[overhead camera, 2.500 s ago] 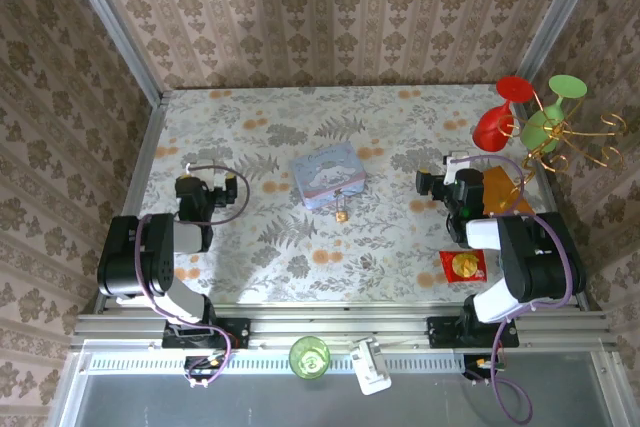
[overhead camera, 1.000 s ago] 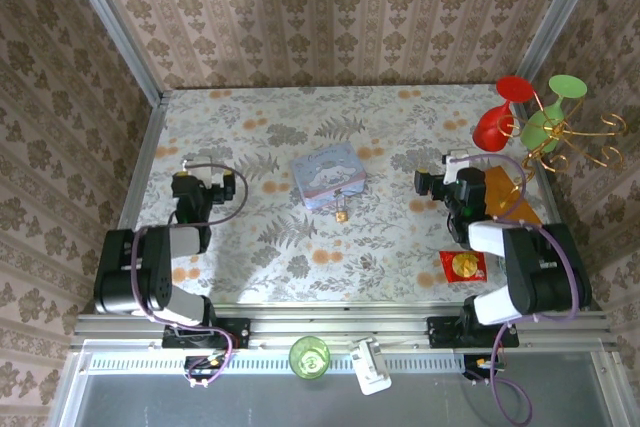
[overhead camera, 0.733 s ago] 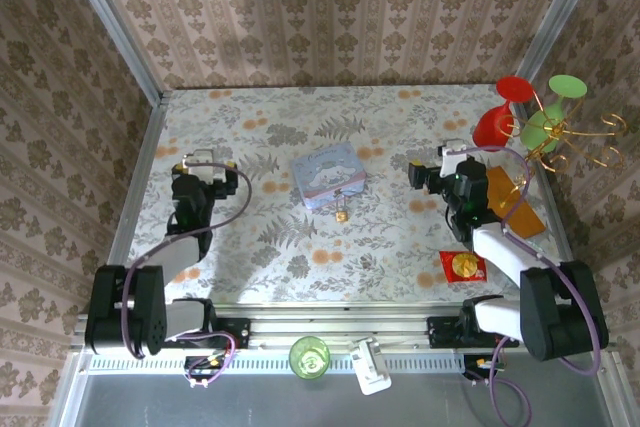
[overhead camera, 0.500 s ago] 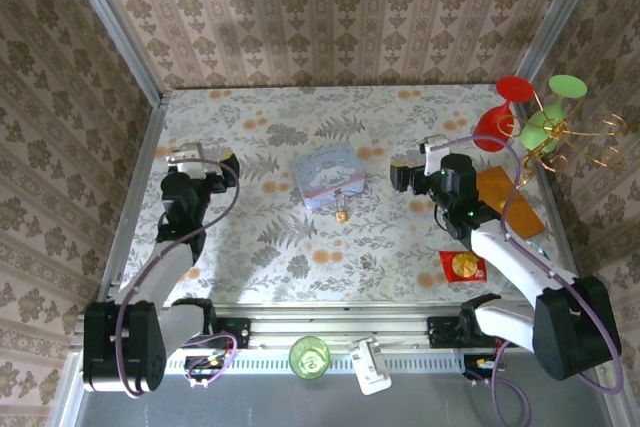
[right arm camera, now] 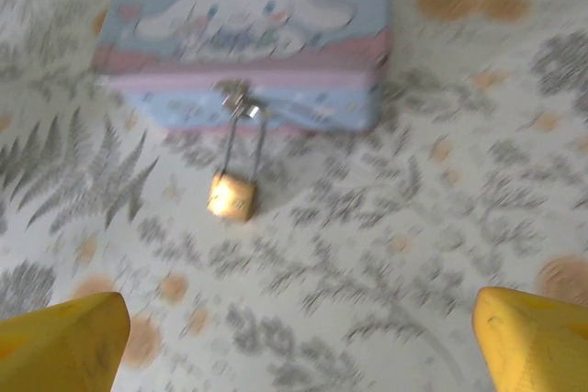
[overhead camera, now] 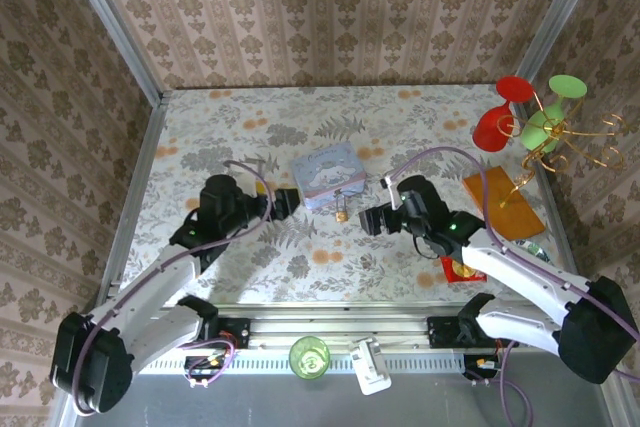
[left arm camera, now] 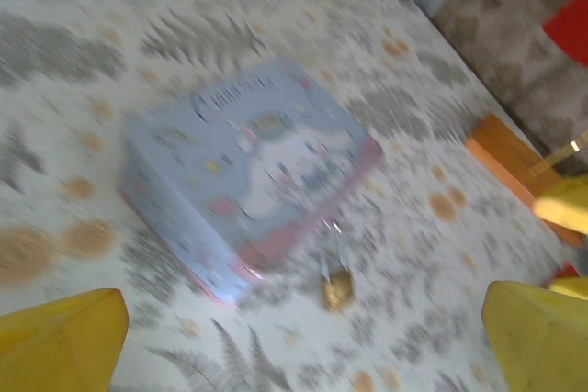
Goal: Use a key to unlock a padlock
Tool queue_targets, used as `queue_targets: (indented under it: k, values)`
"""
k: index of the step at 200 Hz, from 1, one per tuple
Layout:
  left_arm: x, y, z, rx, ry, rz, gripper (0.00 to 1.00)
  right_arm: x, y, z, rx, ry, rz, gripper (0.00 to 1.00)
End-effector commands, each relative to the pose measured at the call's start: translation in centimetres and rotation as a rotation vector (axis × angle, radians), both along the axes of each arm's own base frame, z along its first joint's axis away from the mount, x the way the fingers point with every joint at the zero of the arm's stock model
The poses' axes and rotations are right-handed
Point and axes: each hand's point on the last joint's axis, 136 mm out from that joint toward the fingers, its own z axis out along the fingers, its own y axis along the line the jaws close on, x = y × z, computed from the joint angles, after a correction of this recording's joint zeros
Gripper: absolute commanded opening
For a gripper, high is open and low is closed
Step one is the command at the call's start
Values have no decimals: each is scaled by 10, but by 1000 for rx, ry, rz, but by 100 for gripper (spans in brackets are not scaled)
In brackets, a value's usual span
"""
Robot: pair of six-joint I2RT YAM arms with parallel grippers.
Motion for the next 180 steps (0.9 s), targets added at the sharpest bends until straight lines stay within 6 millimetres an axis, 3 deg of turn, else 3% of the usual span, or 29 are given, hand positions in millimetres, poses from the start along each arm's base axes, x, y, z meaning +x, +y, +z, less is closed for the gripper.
queue_targets:
  k: [1, 88, 117, 134, 180]
  values:
    - [-19, -12, -15, 6, 99, -23, 100, -23, -2, -14, -67, 81, -34, 96]
    - [-45, -66, -45, -50, 235, -164, 100, -74, 22, -83, -199, 232, 48, 84]
    - [-59, -77, -47, -43, 268, -214, 100, -85, 28, -103, -215, 284, 65, 66]
    - [-61, -75, -46, -42, 265, -205, 100, -87, 30, -110, -220, 301, 64, 50]
    - [-60, -69, -47, -26, 253, -179, 100, -91, 28, -121, -248, 317, 66, 41]
